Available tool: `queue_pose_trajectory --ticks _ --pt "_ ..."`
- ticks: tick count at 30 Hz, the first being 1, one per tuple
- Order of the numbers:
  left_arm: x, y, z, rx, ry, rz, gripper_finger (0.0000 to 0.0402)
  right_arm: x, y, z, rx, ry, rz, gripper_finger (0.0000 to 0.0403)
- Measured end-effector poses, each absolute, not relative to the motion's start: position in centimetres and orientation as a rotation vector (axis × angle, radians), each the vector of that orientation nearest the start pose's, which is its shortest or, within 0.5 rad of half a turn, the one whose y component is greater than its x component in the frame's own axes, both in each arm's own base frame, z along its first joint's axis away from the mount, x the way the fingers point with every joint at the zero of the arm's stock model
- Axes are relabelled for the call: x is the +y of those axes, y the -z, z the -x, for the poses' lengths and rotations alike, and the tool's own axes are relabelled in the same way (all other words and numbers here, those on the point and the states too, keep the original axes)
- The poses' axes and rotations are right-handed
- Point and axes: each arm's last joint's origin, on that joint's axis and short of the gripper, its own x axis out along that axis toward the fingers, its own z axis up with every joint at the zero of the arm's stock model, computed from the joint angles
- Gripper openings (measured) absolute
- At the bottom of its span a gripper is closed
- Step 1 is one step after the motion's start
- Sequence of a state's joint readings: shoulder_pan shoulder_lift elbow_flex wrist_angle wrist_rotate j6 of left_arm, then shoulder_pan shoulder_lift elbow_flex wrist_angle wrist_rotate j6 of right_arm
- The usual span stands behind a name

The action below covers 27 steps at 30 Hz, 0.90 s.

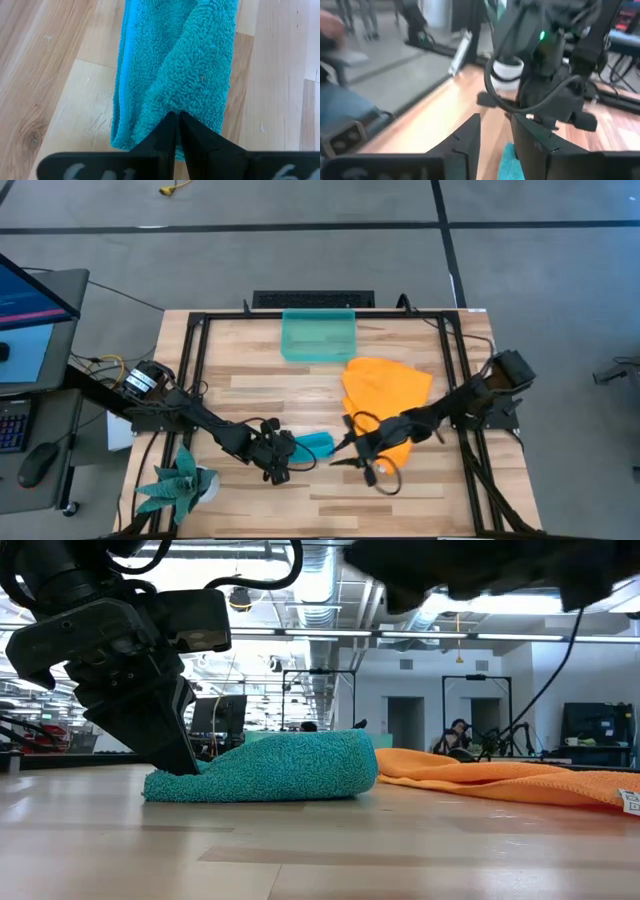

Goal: Roll microfiber towels into tight, uniform cylinder then place into a basket
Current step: Roll the blue microfiber cloth

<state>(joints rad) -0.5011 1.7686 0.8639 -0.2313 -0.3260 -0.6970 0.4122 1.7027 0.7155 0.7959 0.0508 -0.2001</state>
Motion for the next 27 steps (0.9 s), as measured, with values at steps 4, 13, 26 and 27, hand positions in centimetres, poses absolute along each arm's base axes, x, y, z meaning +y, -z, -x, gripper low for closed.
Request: queue_pose_trajectory --ticks 4,13,26,27 --pt "-14.1 -12.0 -27.7 1.026 -0.208 0.174 0.002 14.2 -16.1 -33.2 0.316 -0.348 0.307 0.0159" --pt "-14.1 -12.0 -27.7 1.027 -0.207 0.174 0.002 15.8 -13.6 -36.2 0.617 -0.377 0.404 0.0182" --pt "-14.1 -12.0 -27.6 1.028 -0.207 0.173 0.002 14.5 -13.4 -36.1 0.81 -0.24 0.407 0.0173" --pt "-14.1 -12.0 -27.6 1.028 -0.207 0.173 0.002 14.3 -13.3 -36.2 0.82 -0.227 0.389 0.0173"
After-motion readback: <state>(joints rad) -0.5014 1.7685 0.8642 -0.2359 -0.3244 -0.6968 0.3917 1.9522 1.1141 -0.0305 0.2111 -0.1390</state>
